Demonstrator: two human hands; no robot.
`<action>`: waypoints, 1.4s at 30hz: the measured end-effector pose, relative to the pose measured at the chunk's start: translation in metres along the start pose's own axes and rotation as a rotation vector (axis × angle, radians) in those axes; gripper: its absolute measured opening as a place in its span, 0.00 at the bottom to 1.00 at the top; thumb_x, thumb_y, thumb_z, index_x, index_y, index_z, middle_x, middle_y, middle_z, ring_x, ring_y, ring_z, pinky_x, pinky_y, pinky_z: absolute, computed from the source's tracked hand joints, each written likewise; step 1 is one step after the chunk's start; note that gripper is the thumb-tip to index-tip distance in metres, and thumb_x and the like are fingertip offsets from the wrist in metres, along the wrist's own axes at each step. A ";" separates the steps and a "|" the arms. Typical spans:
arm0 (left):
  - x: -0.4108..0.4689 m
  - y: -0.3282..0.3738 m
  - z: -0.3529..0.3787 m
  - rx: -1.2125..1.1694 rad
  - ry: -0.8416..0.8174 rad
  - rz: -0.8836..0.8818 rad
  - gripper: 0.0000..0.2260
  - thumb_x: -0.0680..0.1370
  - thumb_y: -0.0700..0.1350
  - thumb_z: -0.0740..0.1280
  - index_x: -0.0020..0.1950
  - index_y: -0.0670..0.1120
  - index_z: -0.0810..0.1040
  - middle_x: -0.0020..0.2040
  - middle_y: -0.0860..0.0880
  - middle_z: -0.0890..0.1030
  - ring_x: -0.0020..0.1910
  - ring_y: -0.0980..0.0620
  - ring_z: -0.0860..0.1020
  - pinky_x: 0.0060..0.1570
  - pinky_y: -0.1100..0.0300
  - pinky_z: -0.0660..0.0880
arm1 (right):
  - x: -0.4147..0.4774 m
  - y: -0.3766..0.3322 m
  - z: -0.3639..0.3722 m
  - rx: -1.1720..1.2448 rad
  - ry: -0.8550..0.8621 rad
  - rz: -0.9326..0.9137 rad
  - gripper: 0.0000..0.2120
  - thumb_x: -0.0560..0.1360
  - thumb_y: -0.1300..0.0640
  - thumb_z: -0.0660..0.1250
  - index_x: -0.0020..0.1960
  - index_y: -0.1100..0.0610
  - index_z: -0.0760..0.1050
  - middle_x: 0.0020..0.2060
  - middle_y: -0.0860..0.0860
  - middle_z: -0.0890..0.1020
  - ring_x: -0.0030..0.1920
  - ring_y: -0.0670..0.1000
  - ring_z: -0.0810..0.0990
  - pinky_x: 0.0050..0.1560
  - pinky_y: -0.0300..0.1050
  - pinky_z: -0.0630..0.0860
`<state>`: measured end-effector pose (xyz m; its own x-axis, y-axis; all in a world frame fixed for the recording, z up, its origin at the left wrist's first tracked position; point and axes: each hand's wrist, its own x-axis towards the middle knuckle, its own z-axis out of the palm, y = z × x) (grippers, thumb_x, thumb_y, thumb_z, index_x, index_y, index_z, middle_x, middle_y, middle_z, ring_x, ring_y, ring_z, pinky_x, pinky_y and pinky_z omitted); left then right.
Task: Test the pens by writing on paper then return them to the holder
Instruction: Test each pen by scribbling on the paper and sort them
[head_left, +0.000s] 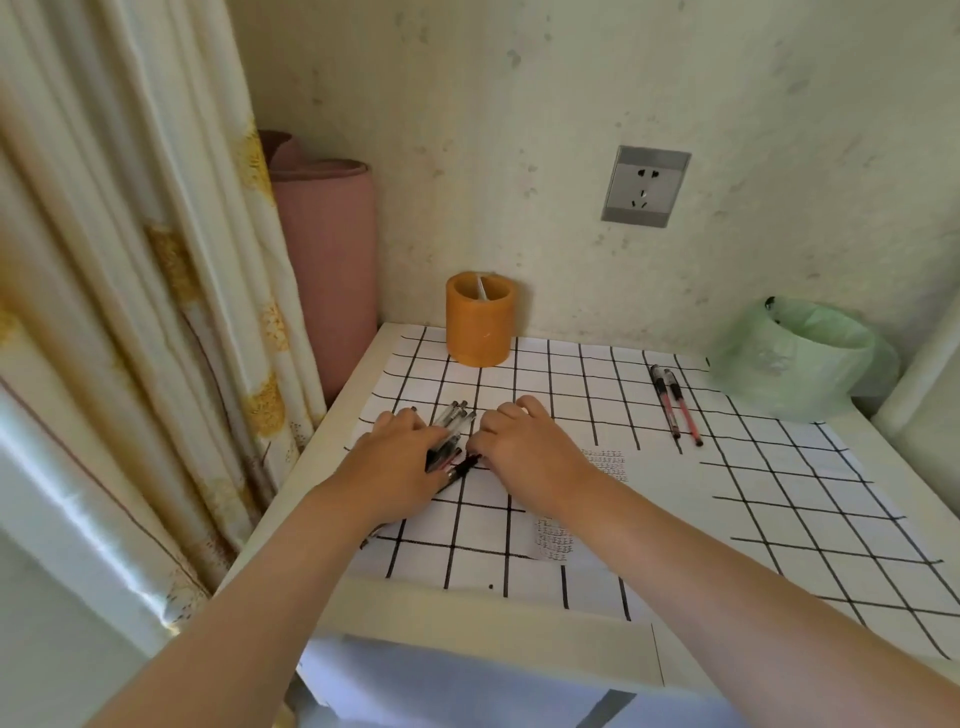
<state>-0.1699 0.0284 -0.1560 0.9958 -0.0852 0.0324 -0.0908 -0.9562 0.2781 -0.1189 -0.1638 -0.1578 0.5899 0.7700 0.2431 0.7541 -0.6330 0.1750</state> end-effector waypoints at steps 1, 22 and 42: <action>0.000 -0.001 0.000 0.001 -0.001 0.002 0.24 0.78 0.59 0.64 0.73 0.56 0.69 0.58 0.52 0.69 0.58 0.52 0.64 0.57 0.55 0.70 | 0.000 0.000 0.000 -0.012 -0.016 -0.006 0.14 0.77 0.62 0.66 0.61 0.51 0.78 0.52 0.50 0.77 0.56 0.54 0.73 0.65 0.51 0.63; 0.009 0.077 -0.013 -0.378 0.108 0.118 0.03 0.77 0.53 0.70 0.50 0.59 0.82 0.43 0.62 0.82 0.39 0.71 0.74 0.37 0.67 0.67 | -0.061 0.029 -0.055 0.315 -0.006 0.198 0.13 0.80 0.54 0.60 0.64 0.50 0.72 0.49 0.48 0.77 0.46 0.51 0.77 0.43 0.48 0.73; 0.044 0.114 0.006 -0.356 -0.010 0.149 0.02 0.76 0.49 0.72 0.48 0.53 0.82 0.39 0.57 0.82 0.40 0.60 0.79 0.42 0.59 0.76 | -0.083 0.075 -0.028 0.240 -0.008 0.278 0.12 0.82 0.45 0.57 0.52 0.47 0.78 0.39 0.46 0.82 0.40 0.51 0.79 0.37 0.45 0.70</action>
<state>-0.1362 -0.0864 -0.1283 0.9714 -0.2205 0.0883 -0.2296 -0.7764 0.5869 -0.1192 -0.2777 -0.1384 0.7837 0.5720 0.2419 0.6100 -0.7823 -0.1262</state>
